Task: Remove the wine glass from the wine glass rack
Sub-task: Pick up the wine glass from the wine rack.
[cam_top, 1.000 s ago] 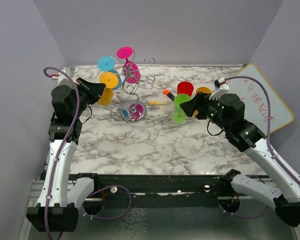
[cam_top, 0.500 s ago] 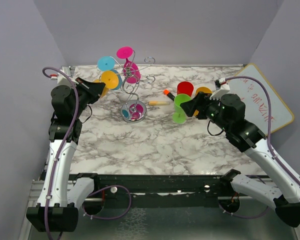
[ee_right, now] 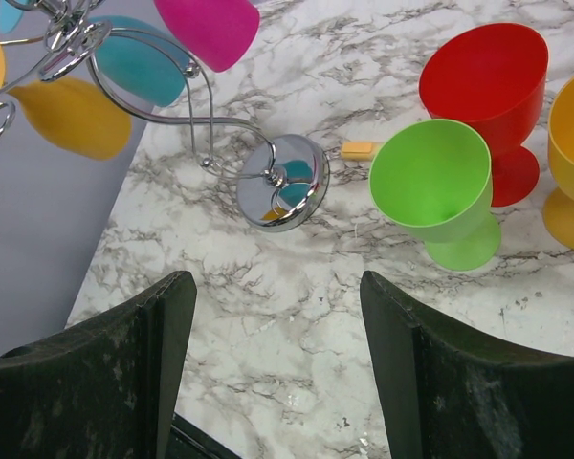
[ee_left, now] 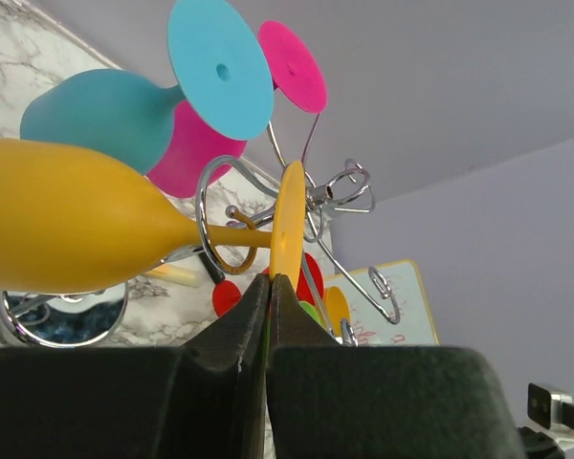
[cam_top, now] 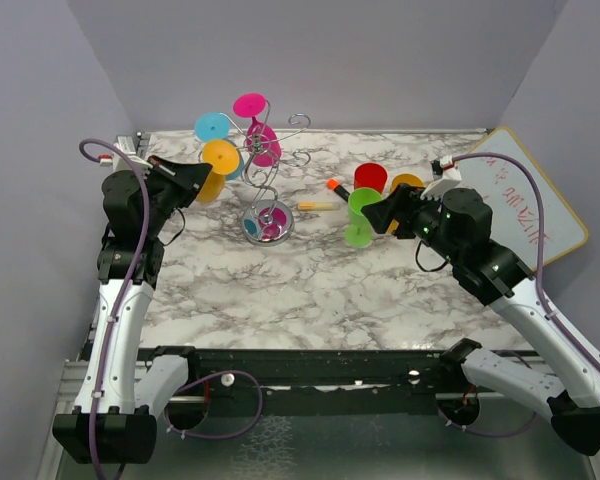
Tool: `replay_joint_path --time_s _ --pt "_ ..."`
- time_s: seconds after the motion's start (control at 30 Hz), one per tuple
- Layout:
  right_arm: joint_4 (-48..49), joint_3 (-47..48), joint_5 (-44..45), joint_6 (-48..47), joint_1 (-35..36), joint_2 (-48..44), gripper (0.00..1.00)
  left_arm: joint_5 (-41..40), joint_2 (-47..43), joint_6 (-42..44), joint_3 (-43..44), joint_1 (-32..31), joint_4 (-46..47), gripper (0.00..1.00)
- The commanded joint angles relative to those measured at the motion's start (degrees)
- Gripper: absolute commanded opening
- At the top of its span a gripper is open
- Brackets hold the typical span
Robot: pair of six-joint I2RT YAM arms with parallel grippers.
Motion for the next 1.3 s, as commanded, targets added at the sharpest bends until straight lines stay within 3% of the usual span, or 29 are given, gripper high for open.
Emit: replay_joint_path --time_s 0.0,0.33,0.57,1.27 --pt "-1.81 0.34 1.81 -1.01 0.37 -0.77 0.75 -3.12 -0.86 -5.08 0.0 0.29 1.0 0.0" --pt "-1.5 0.29 1.46 -0.72 0.37 -0.59 0.75 -10.27 -3.93 -12.35 -2.5 0.29 -0.45 0.0" --pt "-1.5 0.38 1.81 -0.99 0.41 -0.48 0.75 -9.9 -5.26 -17.91 -6.0 1.61 2.19 0.0" --pt "-1.4 0.6 1.55 -1.27 0.37 0.36 0.75 -10.07 -2.87 -22.75 -7.05 1.61 10.02 0.0"
